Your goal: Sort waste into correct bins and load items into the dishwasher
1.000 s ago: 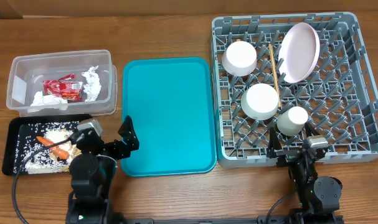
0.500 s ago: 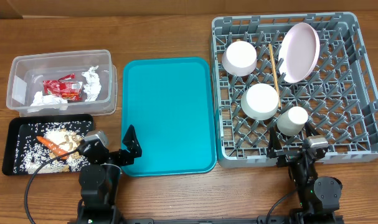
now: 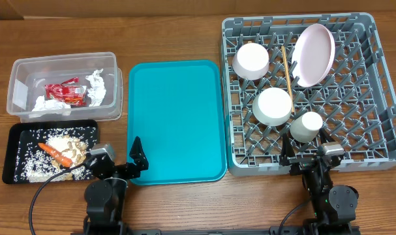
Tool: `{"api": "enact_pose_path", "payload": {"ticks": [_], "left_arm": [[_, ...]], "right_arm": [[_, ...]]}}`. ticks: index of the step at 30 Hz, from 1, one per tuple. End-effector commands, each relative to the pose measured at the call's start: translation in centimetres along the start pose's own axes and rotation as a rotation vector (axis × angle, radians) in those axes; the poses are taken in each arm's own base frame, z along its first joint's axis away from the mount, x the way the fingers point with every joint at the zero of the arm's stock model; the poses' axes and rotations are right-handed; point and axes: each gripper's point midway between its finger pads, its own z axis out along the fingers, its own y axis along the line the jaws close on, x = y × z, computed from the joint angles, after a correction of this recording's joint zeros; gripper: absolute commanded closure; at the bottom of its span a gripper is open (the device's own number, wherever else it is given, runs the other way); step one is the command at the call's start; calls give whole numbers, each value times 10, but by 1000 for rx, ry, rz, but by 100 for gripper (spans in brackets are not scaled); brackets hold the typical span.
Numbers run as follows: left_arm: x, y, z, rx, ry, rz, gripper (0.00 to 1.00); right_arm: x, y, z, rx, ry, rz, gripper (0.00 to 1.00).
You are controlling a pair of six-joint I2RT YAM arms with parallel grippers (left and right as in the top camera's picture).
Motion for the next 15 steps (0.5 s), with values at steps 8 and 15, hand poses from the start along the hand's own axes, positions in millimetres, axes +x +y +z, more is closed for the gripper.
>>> {"api": "enact_pose_path", "payload": {"ticks": [8, 15], "left_arm": [[-25, -10, -10, 43, -128, 198, 0], [-25, -13, -10, 50, -131, 276, 0]], "right_arm": [[1, 0, 0, 0, -7, -8, 0], [1, 0, 0, 0, -7, -8, 0]]}}
